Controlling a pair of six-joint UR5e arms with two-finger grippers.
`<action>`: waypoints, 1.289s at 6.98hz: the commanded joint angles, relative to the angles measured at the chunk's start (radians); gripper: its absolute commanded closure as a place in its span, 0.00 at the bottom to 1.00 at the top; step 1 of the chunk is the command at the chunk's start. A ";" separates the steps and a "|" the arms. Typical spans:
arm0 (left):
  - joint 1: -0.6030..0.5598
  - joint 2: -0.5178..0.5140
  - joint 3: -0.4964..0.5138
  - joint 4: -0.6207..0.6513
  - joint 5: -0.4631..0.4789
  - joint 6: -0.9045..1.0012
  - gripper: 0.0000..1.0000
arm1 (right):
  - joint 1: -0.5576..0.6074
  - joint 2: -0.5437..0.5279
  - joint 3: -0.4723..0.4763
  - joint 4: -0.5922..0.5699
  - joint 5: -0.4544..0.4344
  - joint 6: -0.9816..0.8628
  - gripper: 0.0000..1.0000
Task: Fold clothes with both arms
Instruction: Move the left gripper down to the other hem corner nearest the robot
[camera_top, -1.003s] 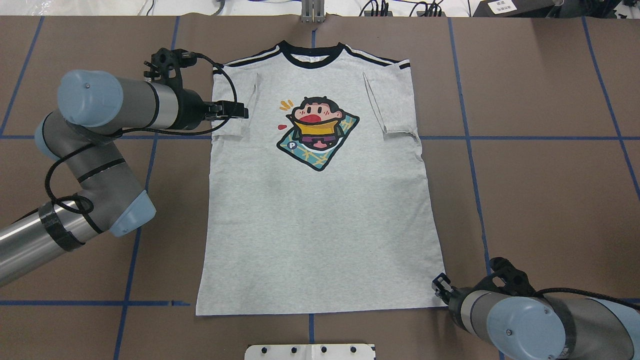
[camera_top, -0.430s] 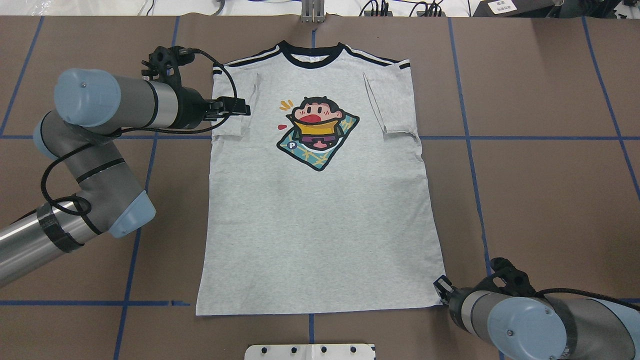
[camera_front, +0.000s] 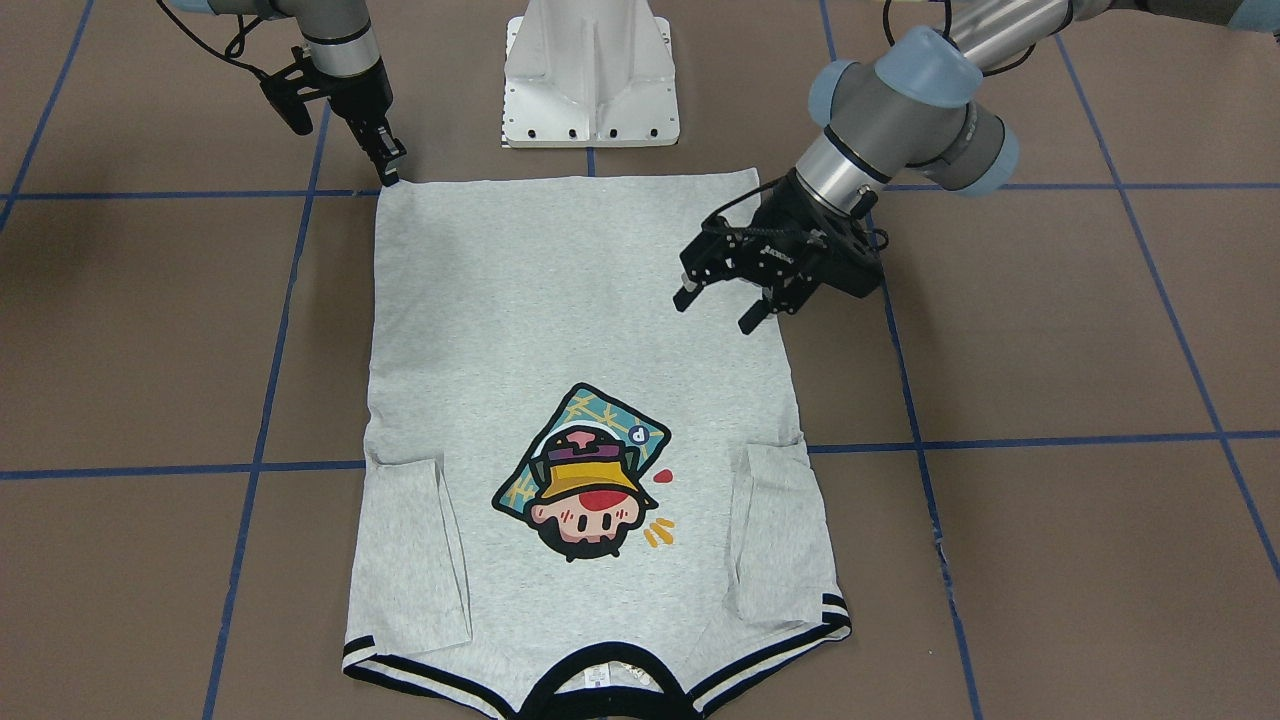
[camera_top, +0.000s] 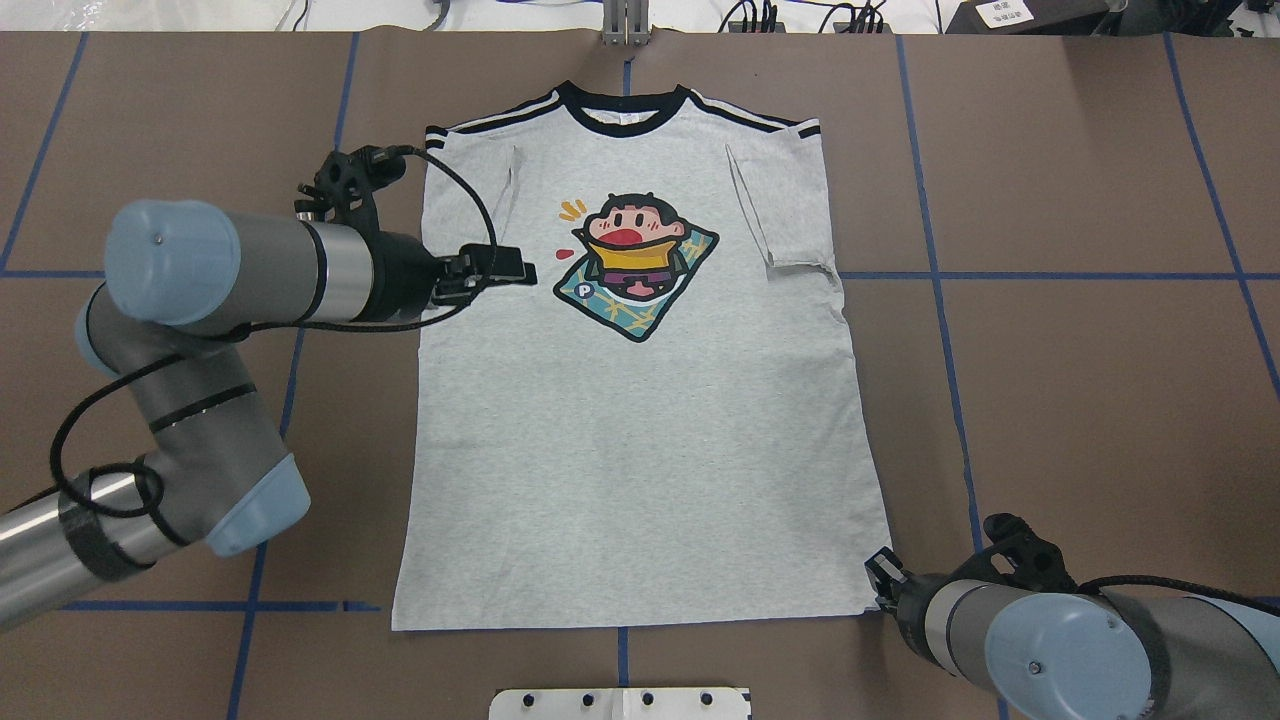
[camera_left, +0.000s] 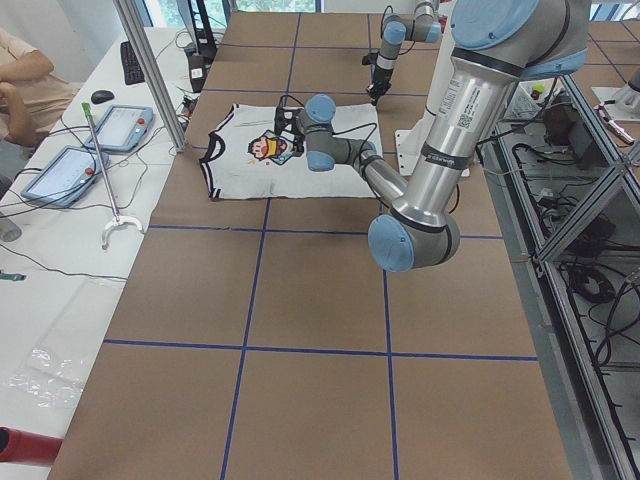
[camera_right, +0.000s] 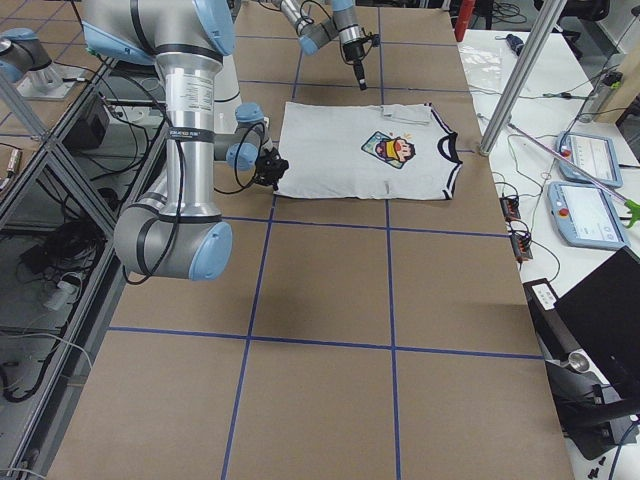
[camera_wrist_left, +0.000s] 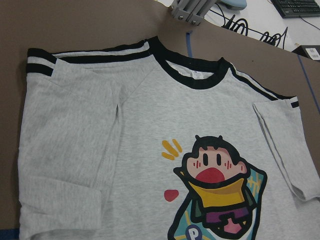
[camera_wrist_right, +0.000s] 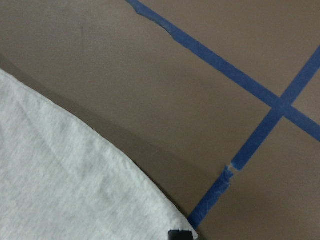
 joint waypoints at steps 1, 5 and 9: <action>0.174 0.223 -0.254 0.002 0.054 -0.100 0.00 | -0.016 -0.016 0.048 -0.012 0.005 0.007 1.00; 0.361 0.338 -0.328 0.155 0.237 -0.239 0.00 | -0.089 -0.082 0.104 -0.012 0.006 0.008 1.00; 0.448 0.306 -0.317 0.416 0.262 -0.329 0.01 | -0.098 -0.084 0.095 -0.012 -0.001 0.006 1.00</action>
